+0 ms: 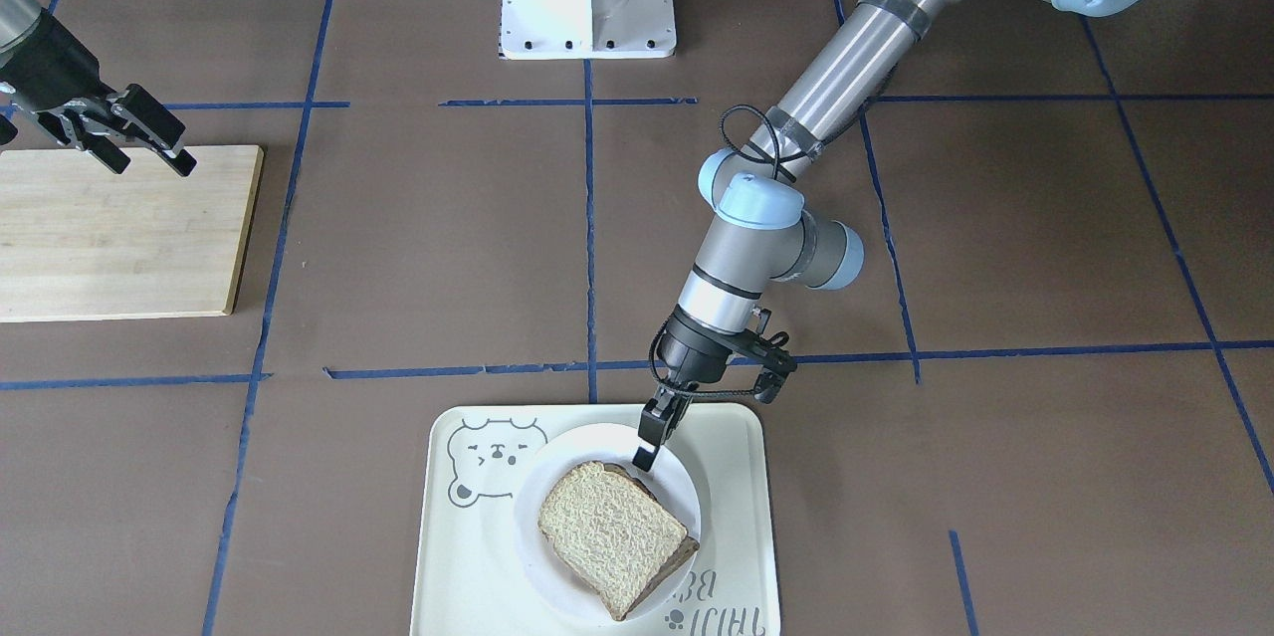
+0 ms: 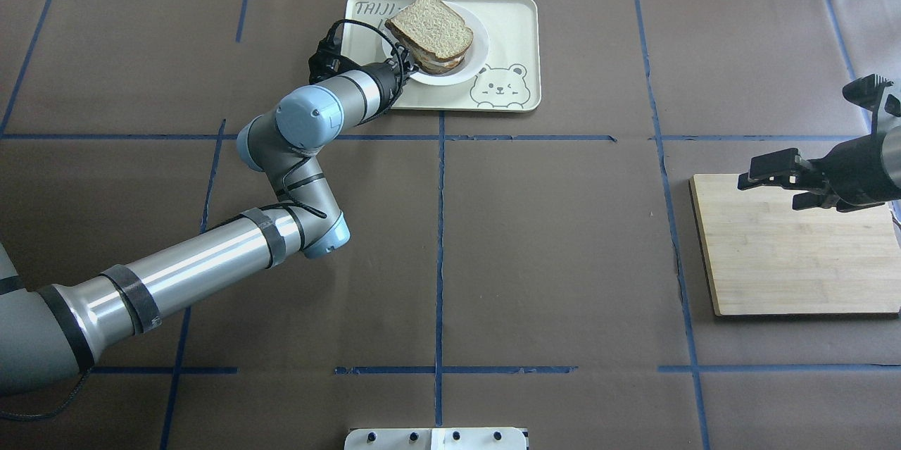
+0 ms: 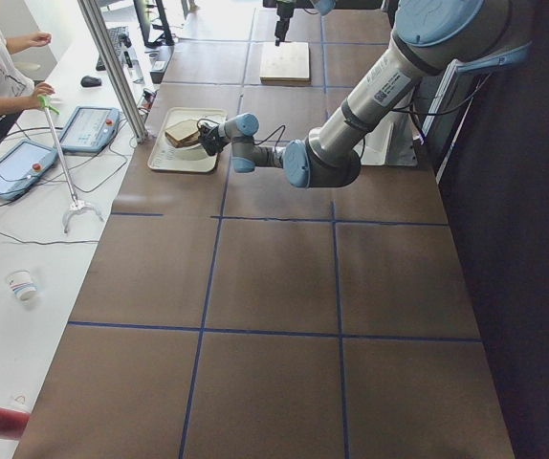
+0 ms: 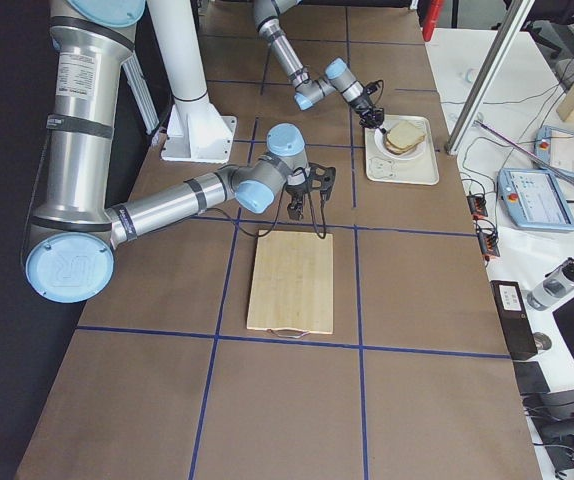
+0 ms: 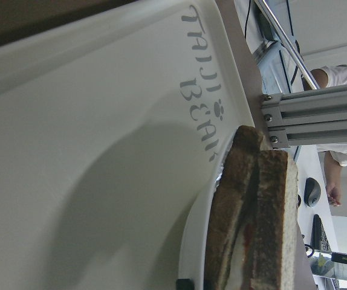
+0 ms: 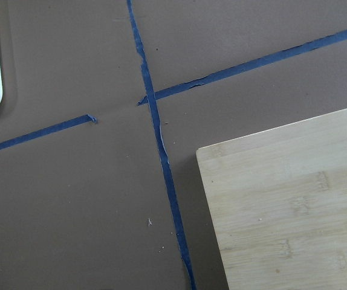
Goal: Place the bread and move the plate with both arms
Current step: 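Slide the plate with the left gripper onto the cream tray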
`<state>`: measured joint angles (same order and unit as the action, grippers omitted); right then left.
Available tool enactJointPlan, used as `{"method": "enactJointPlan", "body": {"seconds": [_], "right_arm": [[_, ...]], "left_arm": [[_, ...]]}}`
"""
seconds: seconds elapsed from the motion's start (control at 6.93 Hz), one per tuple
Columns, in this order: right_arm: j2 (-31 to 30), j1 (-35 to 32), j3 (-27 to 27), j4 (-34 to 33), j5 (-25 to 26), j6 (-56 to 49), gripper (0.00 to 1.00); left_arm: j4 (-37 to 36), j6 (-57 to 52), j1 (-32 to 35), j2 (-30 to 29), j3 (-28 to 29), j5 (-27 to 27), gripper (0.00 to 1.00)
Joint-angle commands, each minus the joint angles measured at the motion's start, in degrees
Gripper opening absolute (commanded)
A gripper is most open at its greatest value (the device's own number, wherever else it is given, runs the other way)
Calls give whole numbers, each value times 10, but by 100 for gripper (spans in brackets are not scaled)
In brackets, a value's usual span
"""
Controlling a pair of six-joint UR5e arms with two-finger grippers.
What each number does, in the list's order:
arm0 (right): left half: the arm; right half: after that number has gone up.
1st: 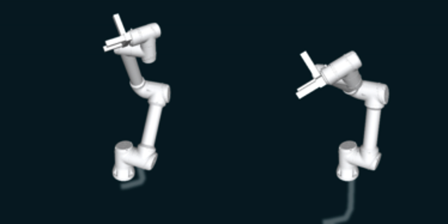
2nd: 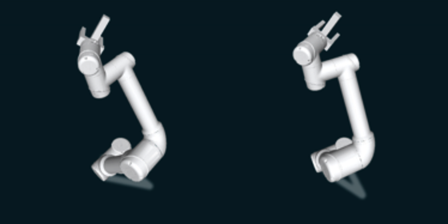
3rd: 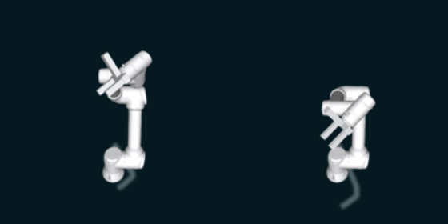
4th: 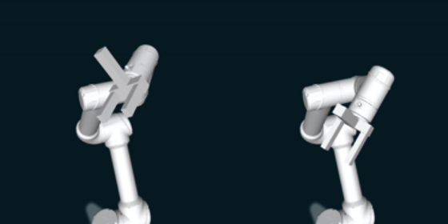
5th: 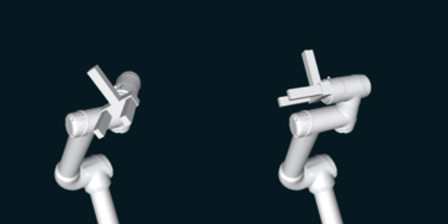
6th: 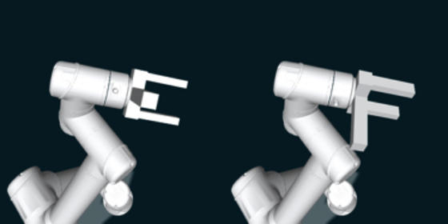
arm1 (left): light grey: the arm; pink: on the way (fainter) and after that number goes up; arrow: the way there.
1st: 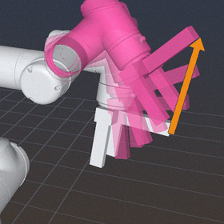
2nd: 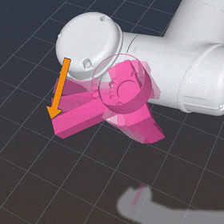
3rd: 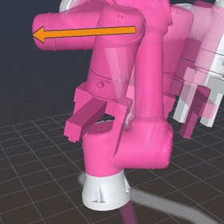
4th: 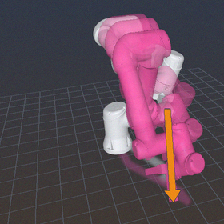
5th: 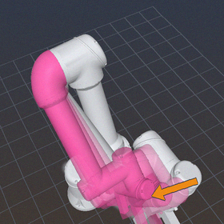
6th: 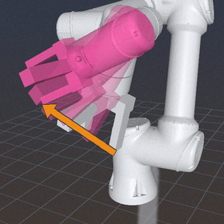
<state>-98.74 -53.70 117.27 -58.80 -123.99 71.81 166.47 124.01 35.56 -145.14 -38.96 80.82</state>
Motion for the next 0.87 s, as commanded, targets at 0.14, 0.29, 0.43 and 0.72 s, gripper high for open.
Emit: {"method": "enactJointPlan", "body": {"seconds": [0.14,0.29,0.43,0.72], "right_arm": [[-2,1,0,0,1,0,99],[-2,1,0,0,1,0,99],[-3,1,0,0,1,0,99],[-3,1,0,0,1,0,99]], "left_arm": [[-1,-2,0,-5,11,2,54],[0,-8,3,-2,8,2,55],[-1,-24,12,2,4,3,55],[-3,-61,32,64,-86,33,55]]}}
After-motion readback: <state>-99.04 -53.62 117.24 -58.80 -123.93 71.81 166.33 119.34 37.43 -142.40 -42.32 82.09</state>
